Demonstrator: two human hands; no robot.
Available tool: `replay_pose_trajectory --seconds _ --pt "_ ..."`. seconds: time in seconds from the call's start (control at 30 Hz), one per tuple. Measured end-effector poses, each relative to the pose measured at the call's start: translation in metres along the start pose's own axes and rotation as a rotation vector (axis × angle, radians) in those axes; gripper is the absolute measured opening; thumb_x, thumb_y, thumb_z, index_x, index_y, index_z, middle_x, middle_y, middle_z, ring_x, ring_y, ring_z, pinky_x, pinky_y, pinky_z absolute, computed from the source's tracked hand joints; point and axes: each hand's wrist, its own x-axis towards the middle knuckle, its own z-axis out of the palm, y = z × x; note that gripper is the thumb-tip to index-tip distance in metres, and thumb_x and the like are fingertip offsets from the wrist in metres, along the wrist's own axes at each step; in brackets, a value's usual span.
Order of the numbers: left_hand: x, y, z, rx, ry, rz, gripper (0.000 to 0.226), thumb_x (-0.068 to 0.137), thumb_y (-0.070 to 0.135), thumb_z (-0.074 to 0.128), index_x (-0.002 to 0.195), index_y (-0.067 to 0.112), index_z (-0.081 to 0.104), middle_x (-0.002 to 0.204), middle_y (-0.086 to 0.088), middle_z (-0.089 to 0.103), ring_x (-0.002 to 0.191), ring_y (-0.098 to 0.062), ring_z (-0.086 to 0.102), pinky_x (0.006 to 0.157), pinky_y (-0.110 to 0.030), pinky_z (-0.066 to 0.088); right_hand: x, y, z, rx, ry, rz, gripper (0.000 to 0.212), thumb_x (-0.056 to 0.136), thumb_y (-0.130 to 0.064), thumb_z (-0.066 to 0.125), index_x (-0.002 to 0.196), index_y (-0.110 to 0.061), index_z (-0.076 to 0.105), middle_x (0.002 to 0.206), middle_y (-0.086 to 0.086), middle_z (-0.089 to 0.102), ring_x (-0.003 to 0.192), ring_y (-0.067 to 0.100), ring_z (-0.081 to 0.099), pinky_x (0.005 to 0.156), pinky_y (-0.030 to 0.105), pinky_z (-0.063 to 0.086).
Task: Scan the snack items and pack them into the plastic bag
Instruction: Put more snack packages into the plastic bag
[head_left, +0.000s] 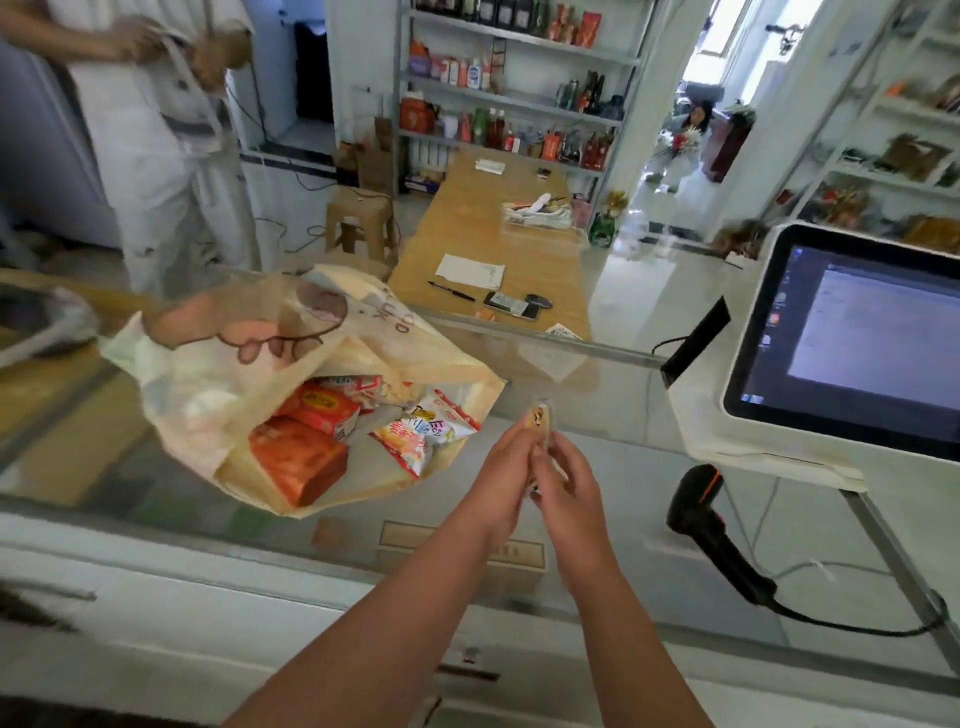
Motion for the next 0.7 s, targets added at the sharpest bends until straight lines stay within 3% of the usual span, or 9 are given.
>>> replay_pose_trajectory --seconds 0.13,0.2,0.27,0.33,0.43,0.5,0.57,0.63,0.7 --pt "-0.03 0.032 -0.041 -0.095 -0.067 -0.009 0.034 0.1 0.038 0.036 0.096 0.026 0.067 0.089 0.01 0.069 0.089 -0.004 0.065 0.08 -0.022 0.049 -0.005 -0.001 0.047 0.0 -0.008 -0.052 0.033 0.091 -0.032 0.059 0.124 -0.035 0.052 0.118 -0.01 0.063 0.106 0.01 0.062 0.092 0.039 0.053" --pt "-0.038 0.042 -0.063 0.043 0.015 0.027 0.028 0.098 0.034 0.044 0.098 0.025 0.071 0.095 0.01 0.071 0.095 -0.005 0.065 0.087 -0.029 0.052 -0.006 -0.003 0.064 0.066 -0.001 -0.025 0.023 0.095 -0.023 0.055 0.117 -0.03 0.055 0.113 -0.002 0.065 0.098 0.016 0.066 0.081 0.036 0.057" --pt "-0.043 0.047 -0.089 0.241 0.216 0.141 0.018 0.095 0.021 0.053 0.095 0.019 0.071 0.097 0.003 0.071 0.096 -0.013 0.065 0.094 -0.042 0.051 -0.007 -0.007 0.078 0.151 -0.002 0.043 0.018 0.096 -0.016 0.051 0.113 -0.022 0.056 0.104 0.008 0.067 0.084 0.023 0.069 0.067 0.031 0.058" --pt "-0.044 0.051 -0.117 0.617 0.483 0.383 0.013 0.088 0.013 0.062 0.1 0.013 0.068 0.098 -0.002 0.07 0.094 -0.021 0.064 0.088 -0.038 0.052 -0.006 -0.01 0.092 0.17 -0.071 0.11 0.021 0.096 -0.013 0.05 0.116 -0.009 0.056 0.093 0.015 0.069 0.069 0.025 0.069 0.058 0.031 0.057" --pt "-0.041 0.062 -0.154 1.403 0.869 0.64 0.04 0.067 0.014 0.073 0.106 0.013 0.065 0.106 -0.012 0.064 0.094 -0.035 0.059 0.079 -0.041 0.048 -0.002 -0.013 0.111 0.097 -0.231 0.192 0.029 0.095 -0.016 0.054 0.123 -0.008 0.05 0.08 0.016 0.069 0.054 0.023 0.065 0.05 0.031 0.053" --pt "-0.041 0.079 -0.165 1.607 1.018 0.513 0.053 0.066 0.019 0.073 0.117 0.016 0.059 0.121 -0.016 0.056 0.105 -0.039 0.052 0.084 -0.046 0.041 0.005 -0.015 0.122 0.106 -0.305 0.238 0.034 0.095 -0.015 0.055 0.127 -0.012 0.046 0.079 0.015 0.068 0.049 0.02 0.061 0.048 0.03 0.053" --pt "-0.043 0.095 -0.171 1.699 1.007 0.309 0.048 0.077 0.018 0.064 0.124 0.016 0.055 0.126 -0.014 0.054 0.109 -0.036 0.049 0.086 -0.045 0.036 0.016 -0.018 0.129 0.123 -0.366 0.259 0.034 0.095 -0.015 0.055 0.128 -0.009 0.047 0.083 0.016 0.068 0.049 0.018 0.06 0.048 0.029 0.052" --pt "-0.041 0.107 -0.179 1.704 1.001 0.224 0.028 0.092 0.018 0.051 0.119 0.015 0.059 0.111 -0.009 0.063 0.094 -0.031 0.058 0.076 -0.037 0.041 0.029 -0.021 0.136 0.126 -0.409 0.272 0.03 0.096 -0.015 0.054 0.125 -0.009 0.051 0.088 0.018 0.069 0.052 0.018 0.06 0.05 0.029 0.052" --pt "-0.047 0.117 -0.18 1.565 1.043 0.364 0.02 0.097 0.02 0.047 0.106 0.011 0.063 0.089 -0.009 0.067 0.071 -0.028 0.061 0.056 -0.029 0.037 0.043 -0.025 0.143 0.131 -0.445 0.273 0.023 0.096 -0.013 0.053 0.119 -0.009 0.054 0.091 0.018 0.069 0.055 0.019 0.06 0.053 0.029 0.052"
